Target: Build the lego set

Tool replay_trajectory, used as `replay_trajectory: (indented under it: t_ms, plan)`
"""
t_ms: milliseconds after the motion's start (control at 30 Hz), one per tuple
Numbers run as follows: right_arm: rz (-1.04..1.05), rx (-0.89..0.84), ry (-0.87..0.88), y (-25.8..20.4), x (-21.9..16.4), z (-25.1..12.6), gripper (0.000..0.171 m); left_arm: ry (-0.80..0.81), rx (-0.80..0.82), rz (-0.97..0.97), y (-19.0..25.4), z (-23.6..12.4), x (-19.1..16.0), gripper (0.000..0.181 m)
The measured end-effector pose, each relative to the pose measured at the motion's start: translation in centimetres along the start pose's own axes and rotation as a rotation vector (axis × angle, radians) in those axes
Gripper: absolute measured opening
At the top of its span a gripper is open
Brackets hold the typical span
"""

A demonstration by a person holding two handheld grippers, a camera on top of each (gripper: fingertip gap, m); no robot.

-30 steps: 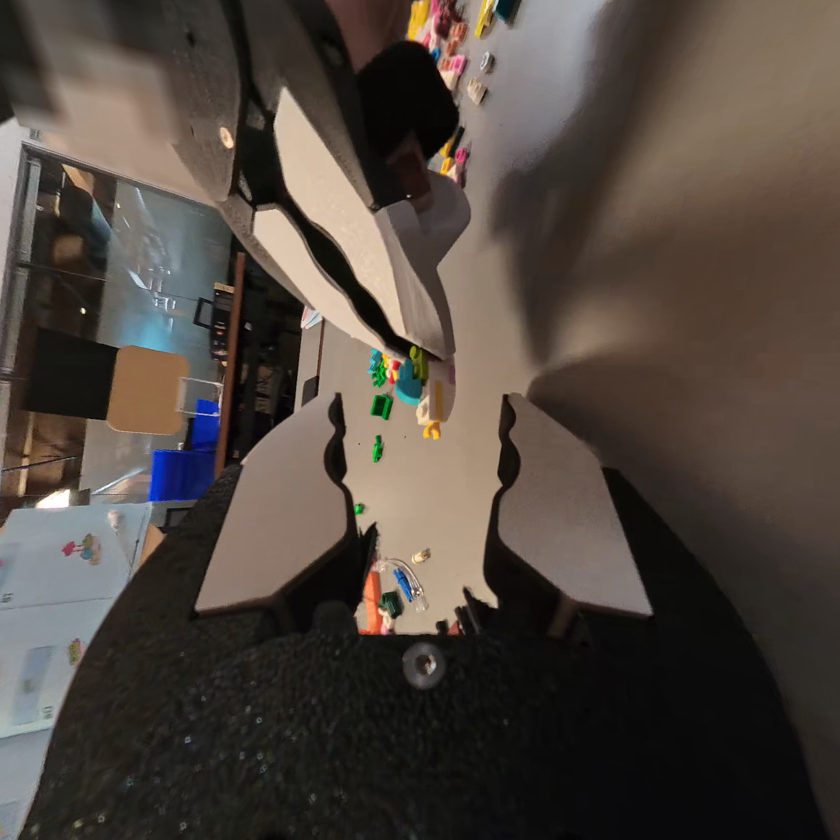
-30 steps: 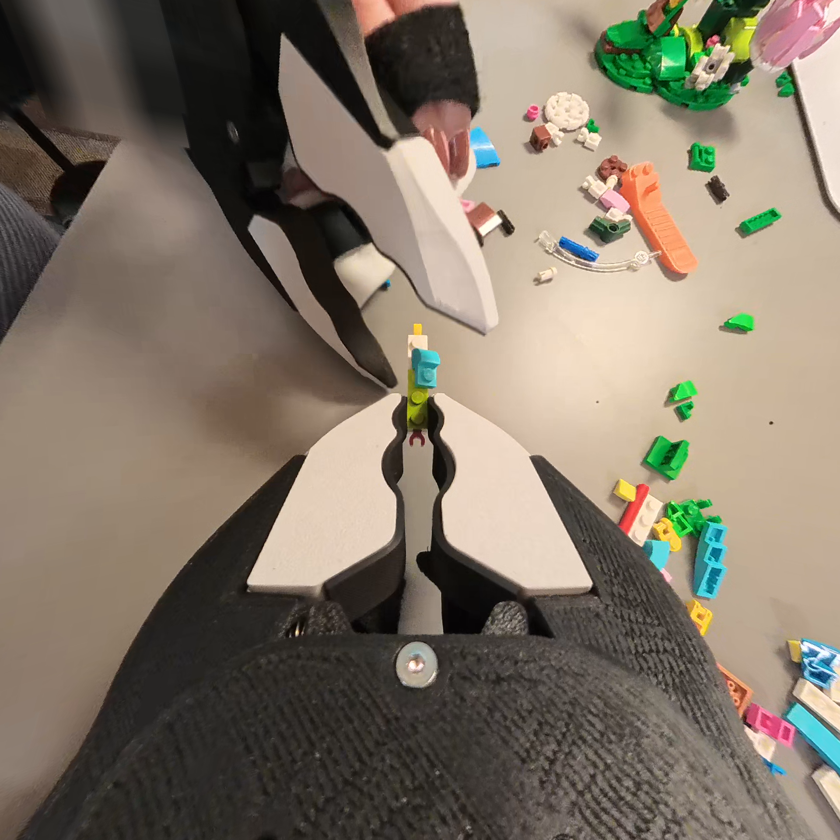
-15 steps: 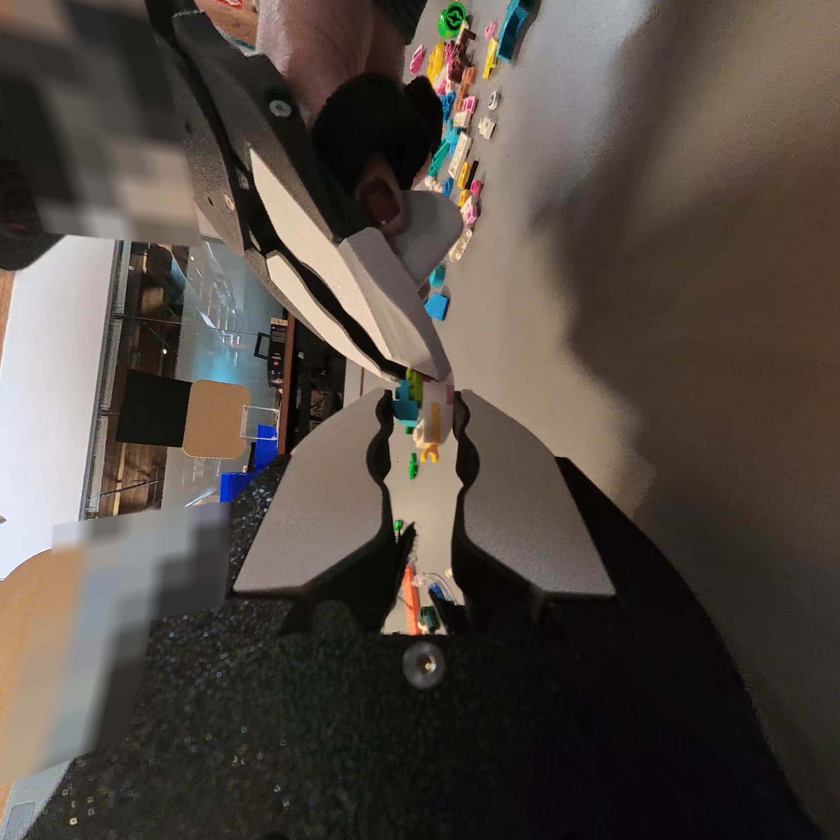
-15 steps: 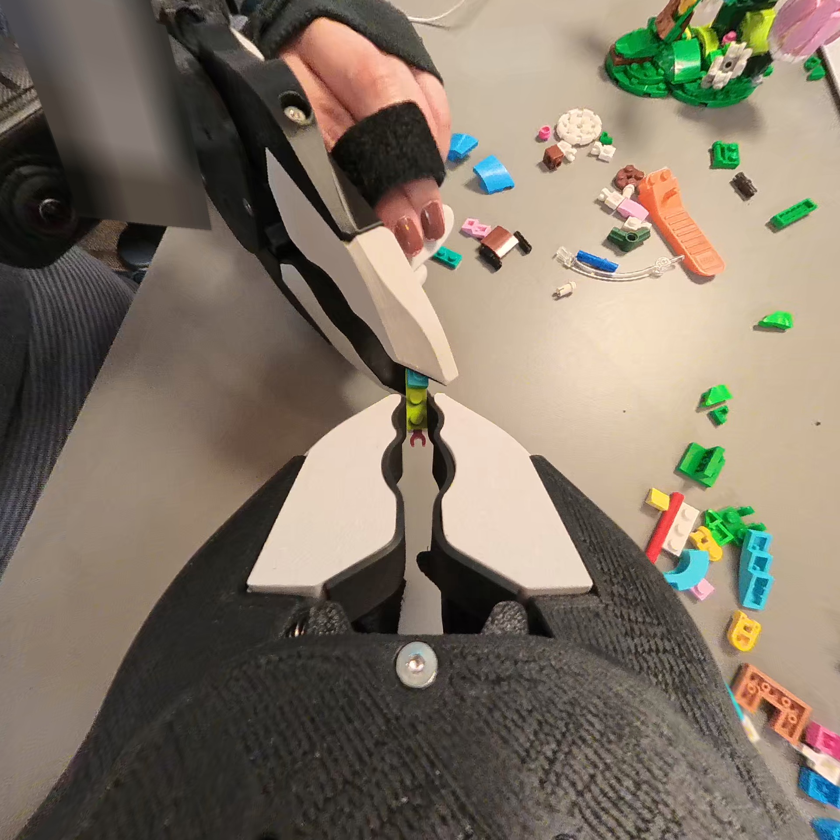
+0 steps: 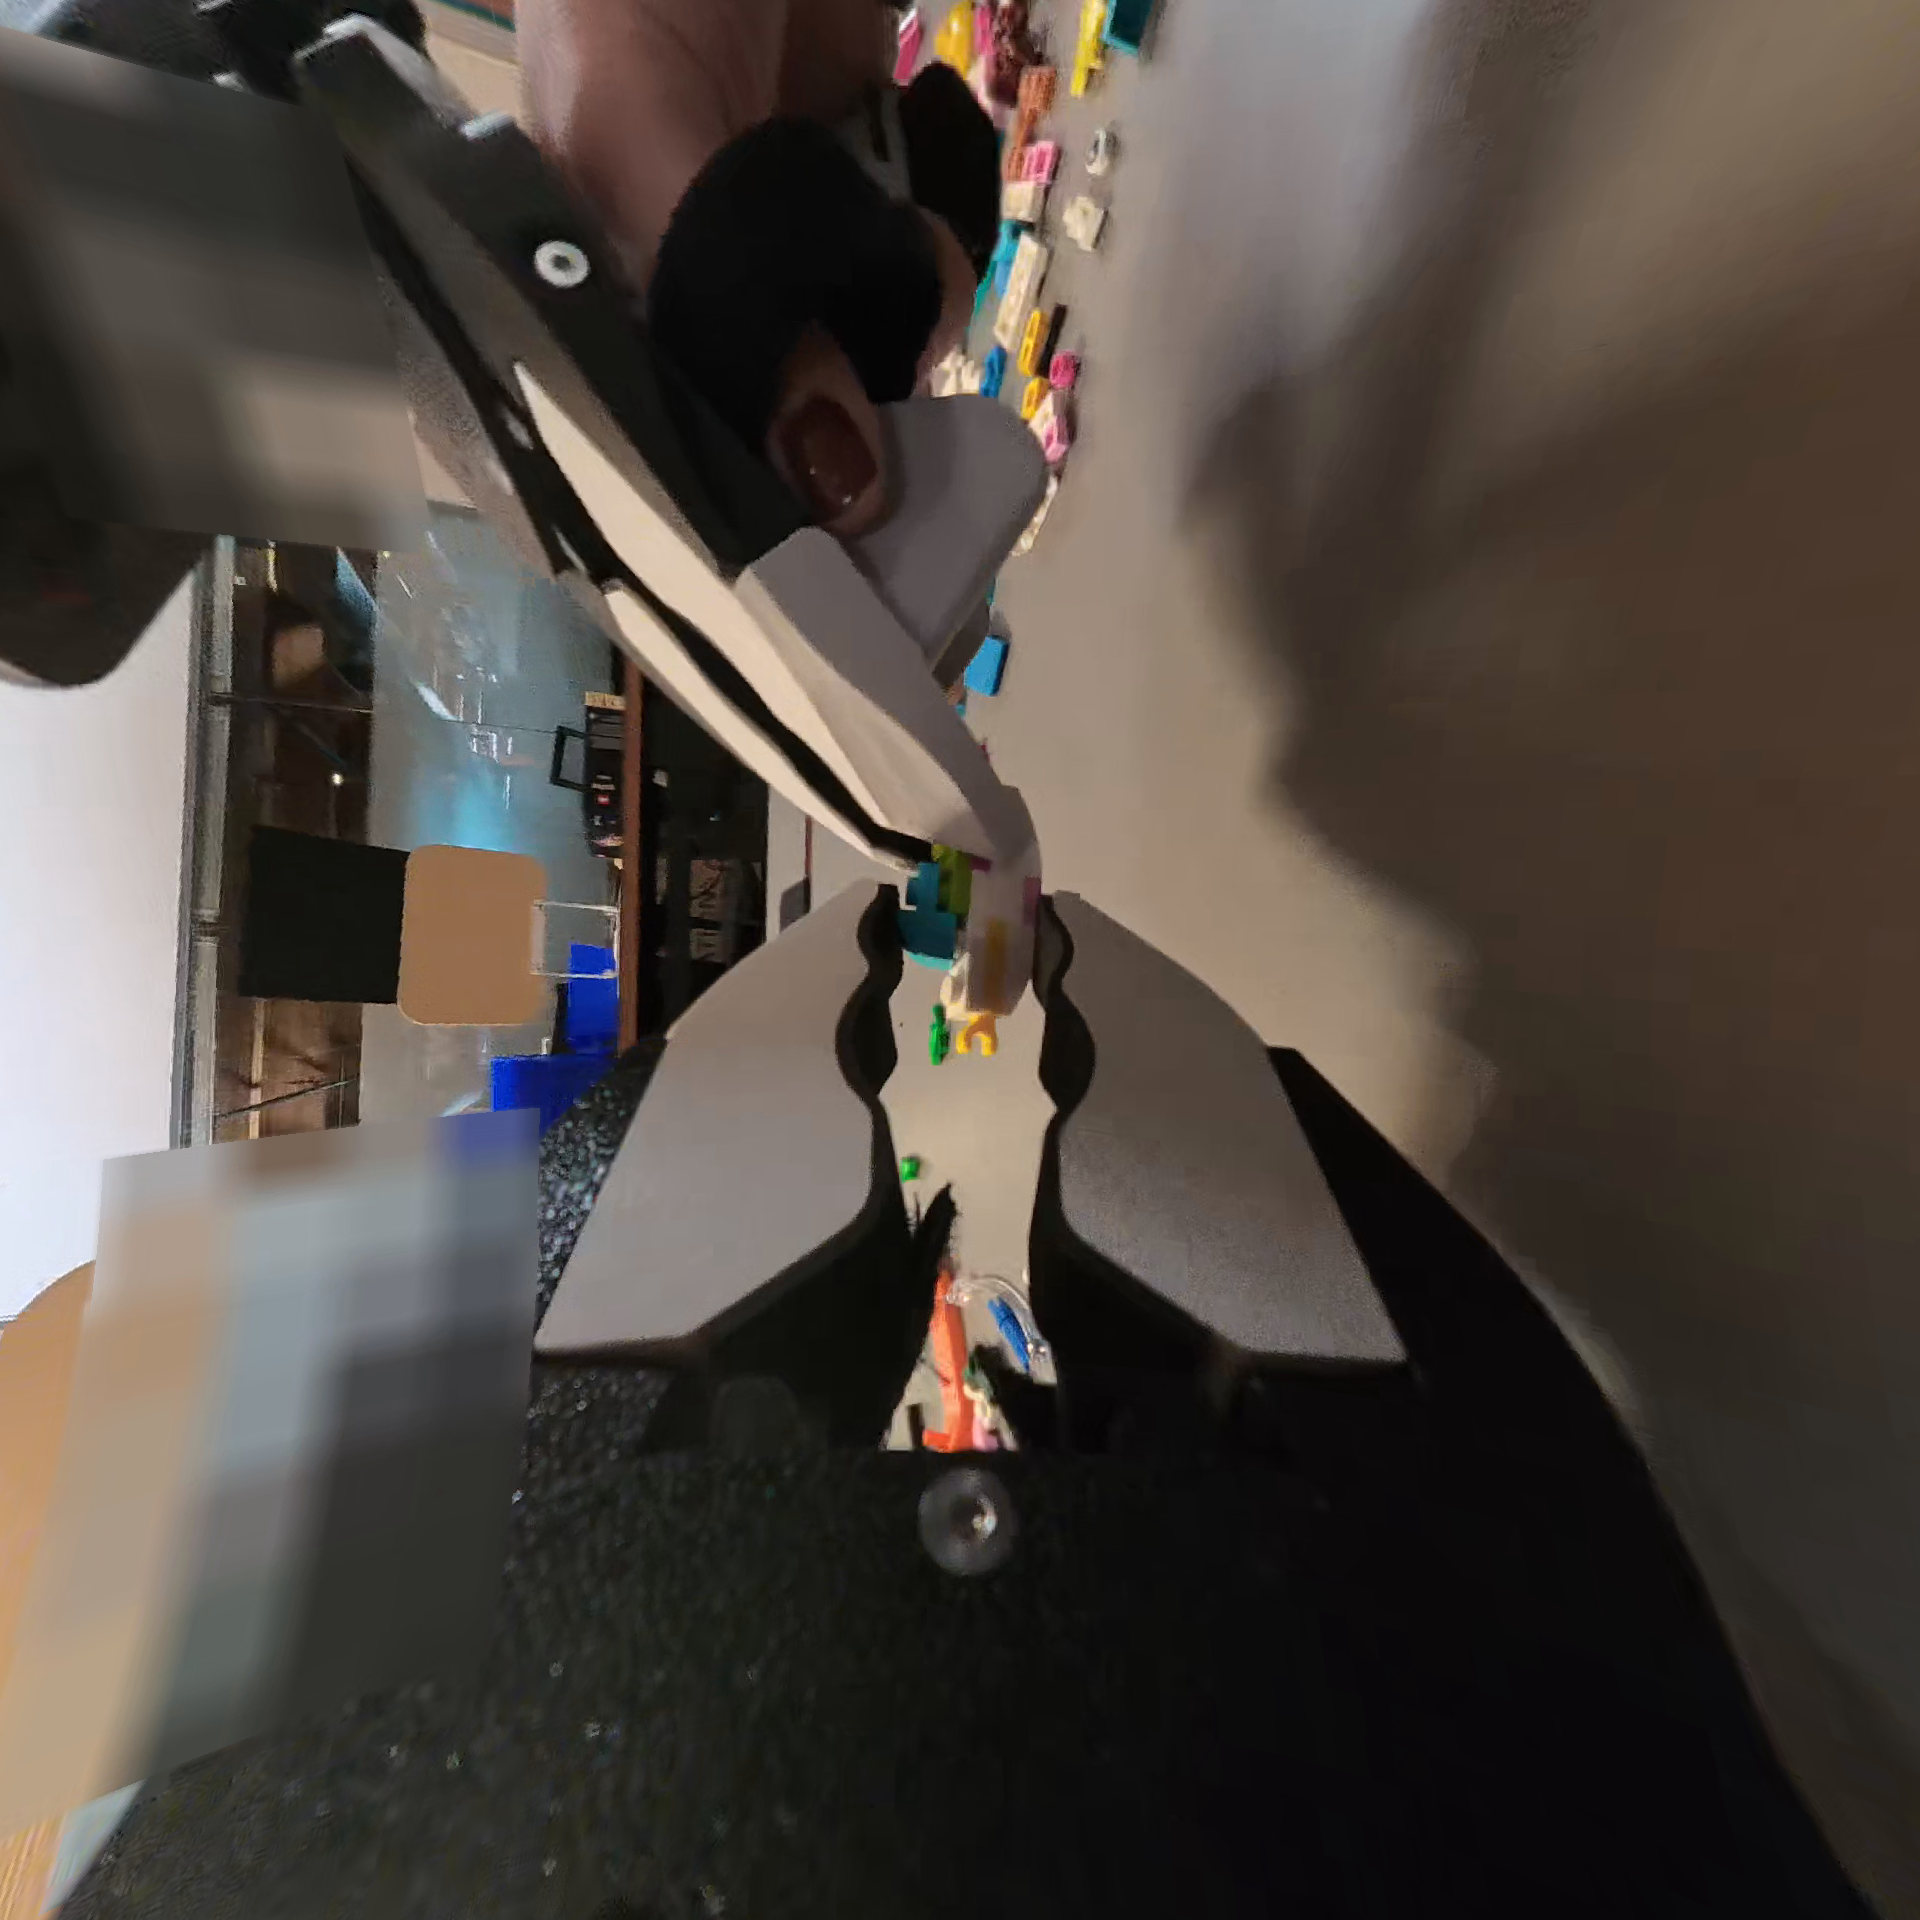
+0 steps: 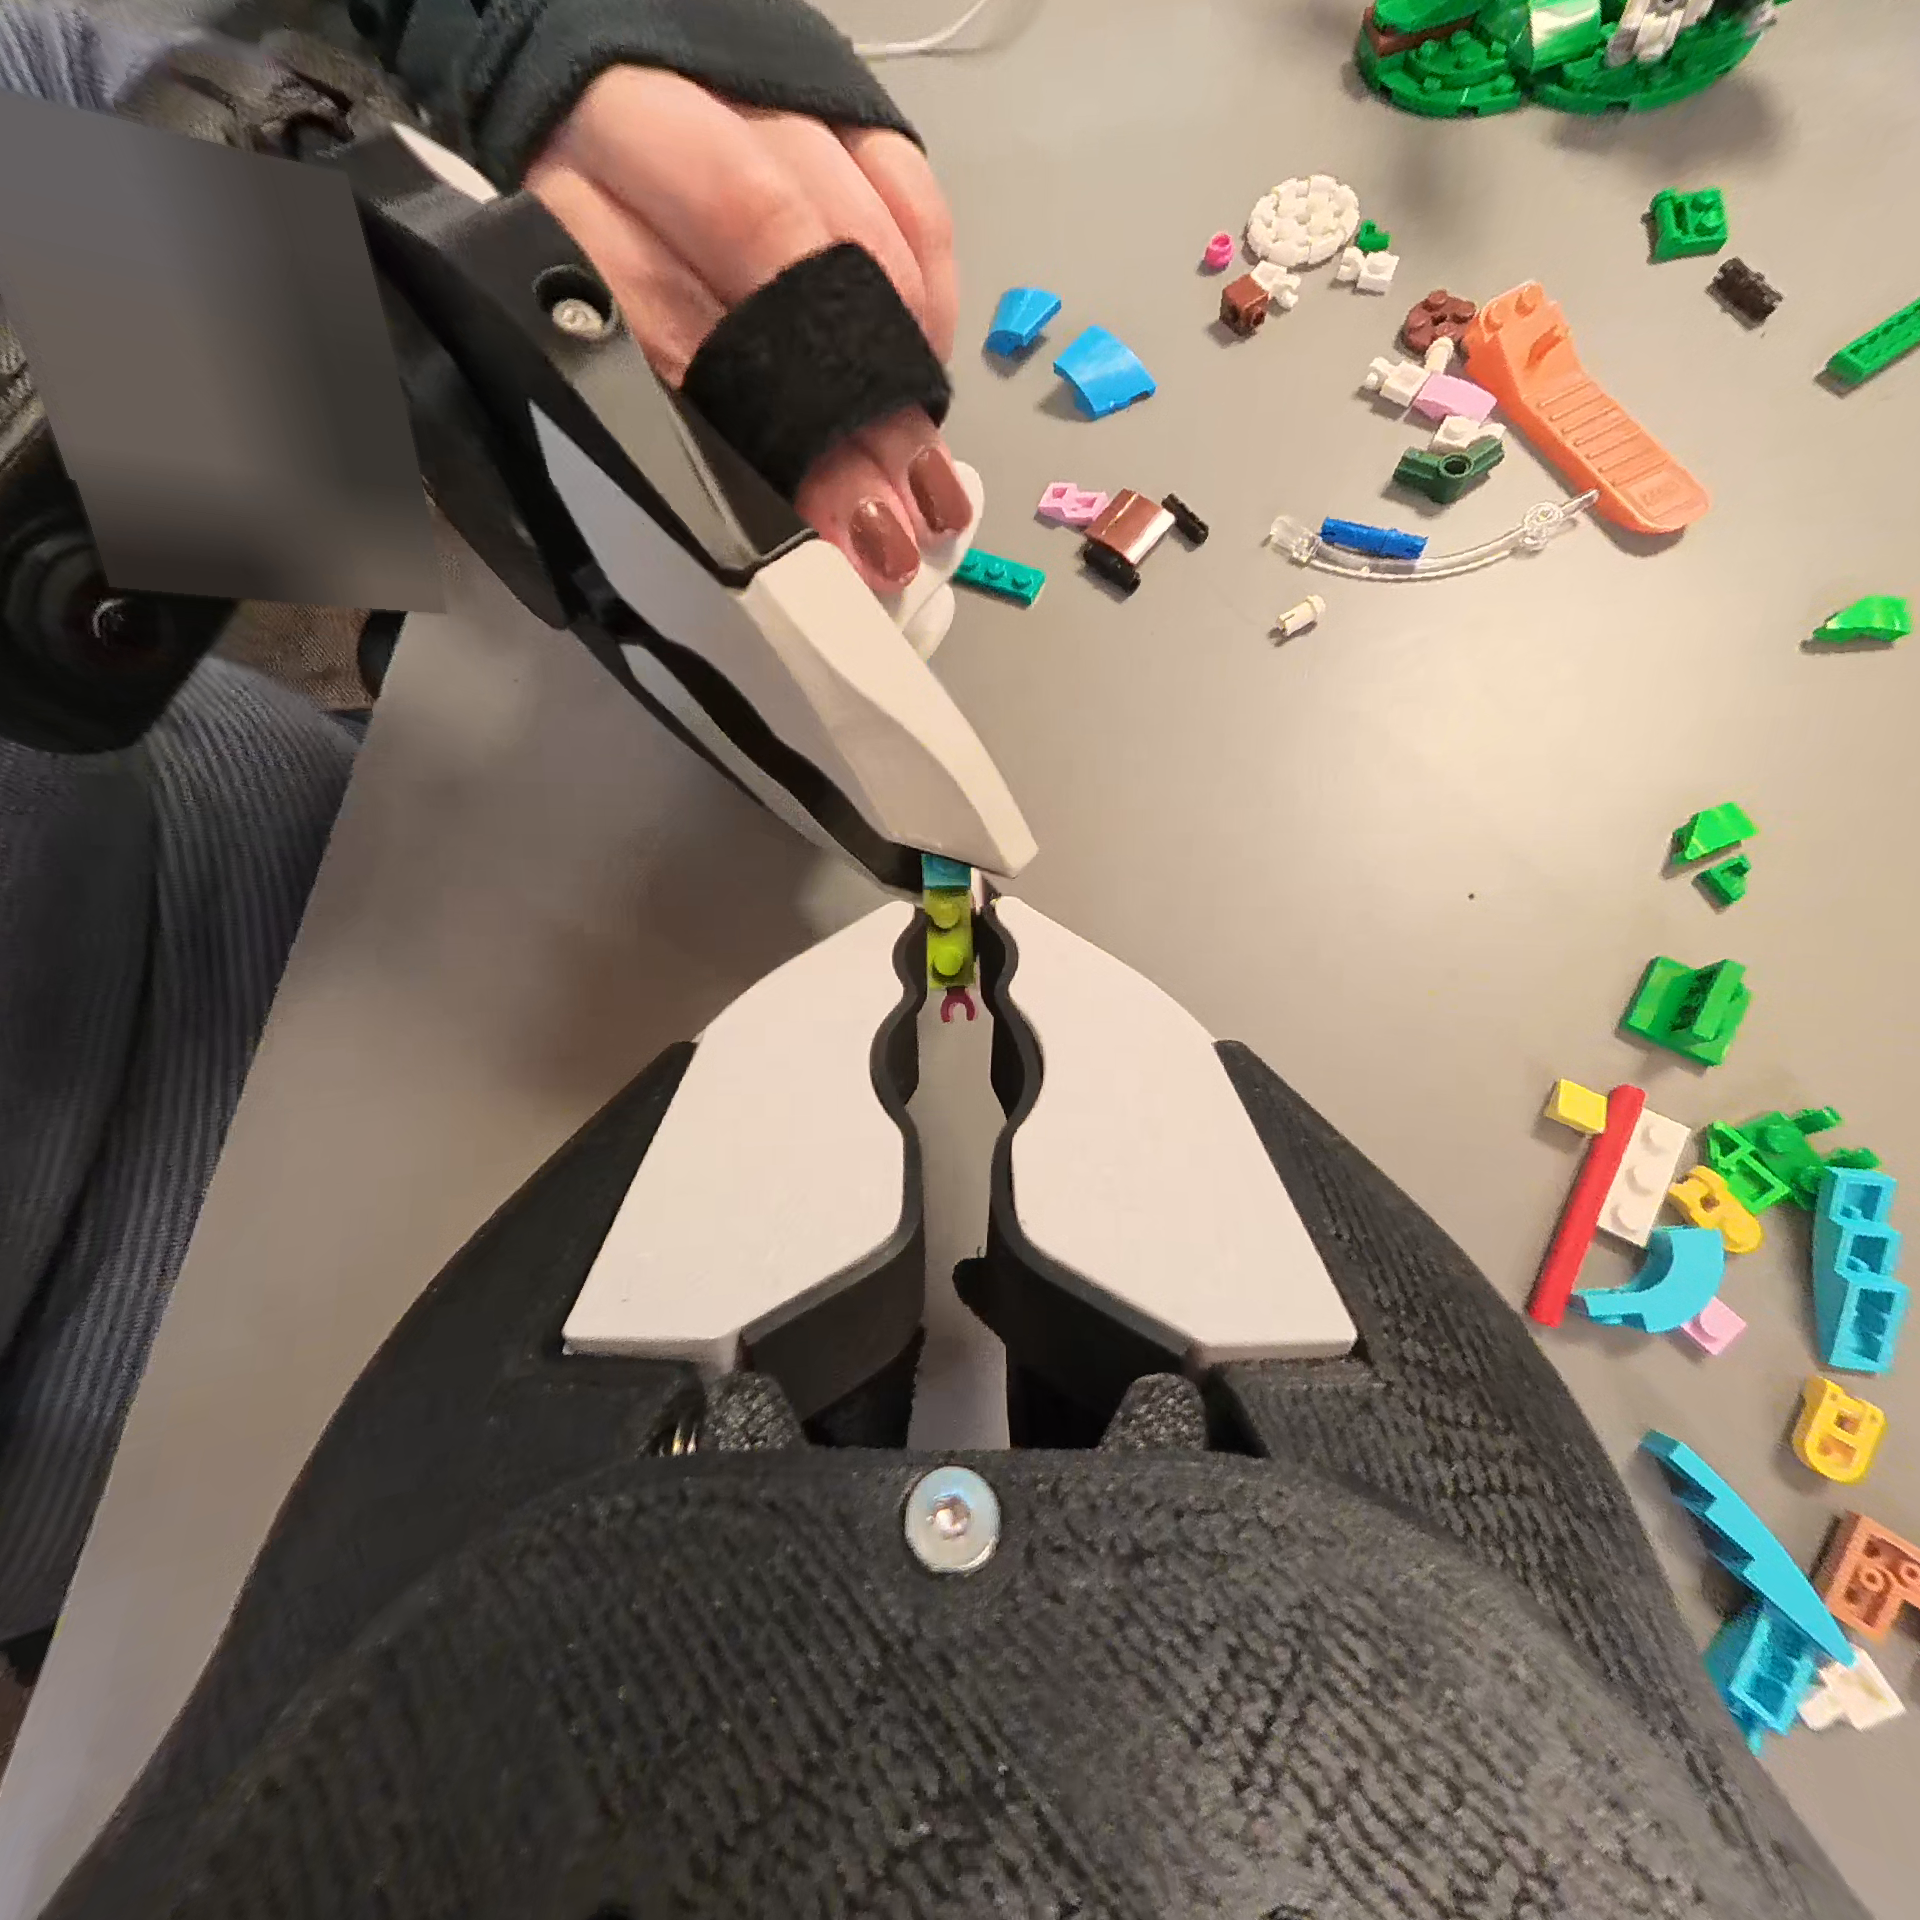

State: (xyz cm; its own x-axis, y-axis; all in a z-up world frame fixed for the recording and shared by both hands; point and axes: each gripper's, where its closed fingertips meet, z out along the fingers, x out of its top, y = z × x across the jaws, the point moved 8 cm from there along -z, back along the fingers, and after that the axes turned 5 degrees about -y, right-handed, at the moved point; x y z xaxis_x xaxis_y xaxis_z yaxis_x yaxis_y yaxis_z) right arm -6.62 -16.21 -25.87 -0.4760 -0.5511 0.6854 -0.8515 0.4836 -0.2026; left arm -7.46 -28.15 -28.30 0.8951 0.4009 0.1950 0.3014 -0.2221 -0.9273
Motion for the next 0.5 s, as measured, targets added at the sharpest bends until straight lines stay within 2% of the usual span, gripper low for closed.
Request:
replay_trajectory:
  t_ms: [33, 267, 500]
  plan:
    - [-0.002, 0.0, 0.006, 0.0, 0.1, -0.1, 0.008, 0.004, 0.007, -0.004, -0.1, 0.0, 0.0, 0.025]
    - [-0.013, 0.003, 0.057, 0.0, 0.2, -0.7, 0.01, 0.06, -0.114, -0.291, -1.1, 0.1, -0.4, 0.025]
    - [0.041, 0.079, 0.096, 0.3, 0.0, -0.6, 0.01, 0.093, -0.145, -0.354, -1.3, -0.1, -0.7, 0.025]
